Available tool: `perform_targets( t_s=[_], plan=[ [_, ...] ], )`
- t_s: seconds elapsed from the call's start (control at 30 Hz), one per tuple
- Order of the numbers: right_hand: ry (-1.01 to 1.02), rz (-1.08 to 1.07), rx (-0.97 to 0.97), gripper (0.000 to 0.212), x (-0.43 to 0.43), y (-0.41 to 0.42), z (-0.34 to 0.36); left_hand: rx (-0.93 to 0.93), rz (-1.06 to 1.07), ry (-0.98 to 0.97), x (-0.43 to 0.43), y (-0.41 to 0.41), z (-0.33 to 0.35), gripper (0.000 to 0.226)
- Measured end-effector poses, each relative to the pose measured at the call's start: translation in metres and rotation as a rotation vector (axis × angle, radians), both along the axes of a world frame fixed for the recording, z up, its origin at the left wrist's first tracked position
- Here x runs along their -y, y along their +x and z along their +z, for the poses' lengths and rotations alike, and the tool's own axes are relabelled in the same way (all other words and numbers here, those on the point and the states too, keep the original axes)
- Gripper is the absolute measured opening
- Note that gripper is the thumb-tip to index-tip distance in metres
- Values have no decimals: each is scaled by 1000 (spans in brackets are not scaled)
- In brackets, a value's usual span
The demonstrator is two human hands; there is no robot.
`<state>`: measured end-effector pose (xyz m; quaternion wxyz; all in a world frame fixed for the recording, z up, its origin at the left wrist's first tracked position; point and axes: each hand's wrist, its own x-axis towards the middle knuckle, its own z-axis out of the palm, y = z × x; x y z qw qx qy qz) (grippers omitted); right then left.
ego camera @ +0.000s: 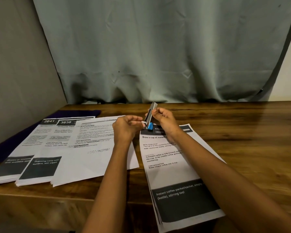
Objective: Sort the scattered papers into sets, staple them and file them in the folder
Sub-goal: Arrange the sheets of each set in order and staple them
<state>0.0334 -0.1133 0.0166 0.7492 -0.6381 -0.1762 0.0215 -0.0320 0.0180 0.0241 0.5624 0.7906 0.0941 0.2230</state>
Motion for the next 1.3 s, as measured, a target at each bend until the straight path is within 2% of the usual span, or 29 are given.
perform_targets(
  t_s=[0.2,0.33,0.43,0.6,0.83,1.07,1.3],
  plan=[
    [13,20,-15,16,0,-3,1,25,-11,-2,0,-1,0,19],
    [35,19,-33,24,0,-4,2,24,-19,-15,-1,0,0,19],
    [90,55,-68,15,2,-4,3,-46,-35,-17,-4,2,0,21],
    [109,73,-82,13,3,-3,4,-148,-113,158,-2,2,0,34],
    [121,77,-118,12,2,-1,4,-107,-13,300,4,5,-3,20],
    [129,61,-148,13,-5,-1,4,-105,13,275,5,5,-5,18],
    [178,72,-188,16,7,3,1,-187,-111,85,-3,9,-9,41]
  ],
)
